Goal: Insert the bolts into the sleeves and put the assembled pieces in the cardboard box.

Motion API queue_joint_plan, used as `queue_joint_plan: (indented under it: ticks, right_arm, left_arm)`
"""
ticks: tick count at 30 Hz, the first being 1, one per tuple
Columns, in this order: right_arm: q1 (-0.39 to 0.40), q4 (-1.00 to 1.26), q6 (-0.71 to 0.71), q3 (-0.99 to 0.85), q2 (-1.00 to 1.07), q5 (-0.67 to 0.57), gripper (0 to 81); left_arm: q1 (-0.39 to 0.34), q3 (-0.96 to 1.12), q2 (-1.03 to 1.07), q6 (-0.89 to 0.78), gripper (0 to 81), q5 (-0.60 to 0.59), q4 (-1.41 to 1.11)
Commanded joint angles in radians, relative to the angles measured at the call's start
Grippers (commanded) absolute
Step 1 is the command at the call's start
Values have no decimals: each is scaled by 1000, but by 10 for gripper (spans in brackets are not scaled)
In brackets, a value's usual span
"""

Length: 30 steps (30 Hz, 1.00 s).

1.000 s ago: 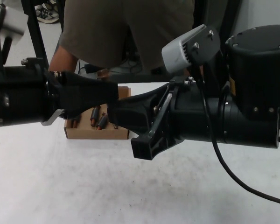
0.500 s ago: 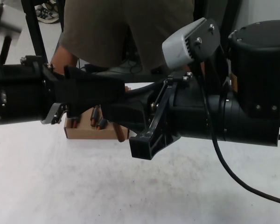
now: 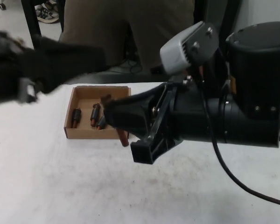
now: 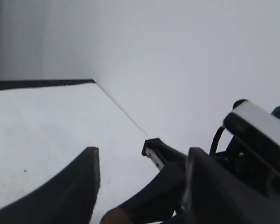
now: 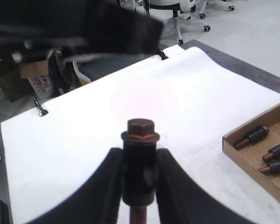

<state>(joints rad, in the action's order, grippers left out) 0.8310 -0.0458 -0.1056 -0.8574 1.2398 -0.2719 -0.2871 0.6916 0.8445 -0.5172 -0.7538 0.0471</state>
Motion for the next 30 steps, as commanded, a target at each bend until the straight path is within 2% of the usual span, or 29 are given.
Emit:
queue_joint_plan:
  ticks: [1, 5, 7, 11, 15, 19, 23, 30]
  right_arm:
    - [-19, 19, 3, -17, 36, -2, 2]
    - [-58, 13, 0, -72, 146, -2, 2]
    - [-78, 7, 0, -132, 218, -2, 2]
    - [-125, -71, 0, -305, 398, -2, 2]
    - [-158, -221, 0, -541, 597, -2, 2]
    - [-175, -427, -7, -816, 799, -2, 2]
    - [-183, -502, -7, -1071, 960, 5, 2]
    - [-186, -636, -7, -1339, 1166, 77, 2]
  left_arm:
    - [59, 5, -92, -7, 477, 31, 84]
    - [126, 5, -200, 43, 442, 40, 267]
    - [154, 5, -263, 82, 421, 91, 378]
    - [199, 5, -372, 194, 342, 227, 616]
    - [217, 5, -461, 274, 267, 286, 758]
    - [219, 5, -513, 282, 207, 289, 787]
    - [219, 5, -524, 282, 155, 284, 787]
    - [219, 5, -524, 278, 132, 251, 787]
